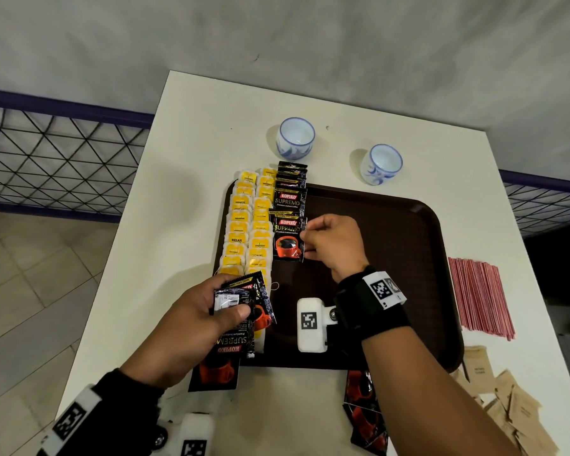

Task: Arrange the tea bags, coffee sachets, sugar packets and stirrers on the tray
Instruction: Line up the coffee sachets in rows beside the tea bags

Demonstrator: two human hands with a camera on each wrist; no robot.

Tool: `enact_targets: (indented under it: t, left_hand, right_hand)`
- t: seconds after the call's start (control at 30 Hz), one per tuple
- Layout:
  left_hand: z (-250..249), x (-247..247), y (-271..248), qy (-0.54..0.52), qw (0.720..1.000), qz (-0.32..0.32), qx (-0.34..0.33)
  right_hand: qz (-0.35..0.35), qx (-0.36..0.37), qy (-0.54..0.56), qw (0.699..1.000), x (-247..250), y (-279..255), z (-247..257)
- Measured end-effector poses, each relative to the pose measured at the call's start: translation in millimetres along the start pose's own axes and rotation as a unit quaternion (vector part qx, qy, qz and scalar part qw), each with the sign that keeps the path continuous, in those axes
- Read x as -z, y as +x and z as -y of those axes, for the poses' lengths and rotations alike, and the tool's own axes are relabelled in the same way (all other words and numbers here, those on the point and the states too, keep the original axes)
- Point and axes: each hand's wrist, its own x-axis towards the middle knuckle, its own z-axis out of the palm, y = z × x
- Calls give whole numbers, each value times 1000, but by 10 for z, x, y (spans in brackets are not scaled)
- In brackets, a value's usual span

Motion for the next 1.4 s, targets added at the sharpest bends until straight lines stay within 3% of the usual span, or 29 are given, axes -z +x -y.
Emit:
enact_targets:
  t: [0.87, 1.0, 1.1, 1.2, 1.27, 1.4]
  left_hand:
    - [-10, -2, -9, -3, 1000, -2, -17]
    - [-38, 18, -5, 4, 1000, -4, -25]
    - [-81, 12, 12, 10, 999, 1, -35]
    - [-114, -20, 38, 14, 999, 2, -44]
    - [-118, -45, 59, 21, 998, 1, -57]
    - [-146, -98, 60, 45, 996, 3, -75]
  right_hand:
    - [-12, 29, -42, 999, -7, -79, -47]
    - [-34, 67, -63, 995, 75, -200, -3]
    - [85, 67, 4, 994, 137, -479, 81]
    - [225, 55, 3, 973, 154, -718, 57]
    - [245, 58, -11, 968, 136, -797, -6]
    - [213, 47, 2, 976, 141, -853, -76]
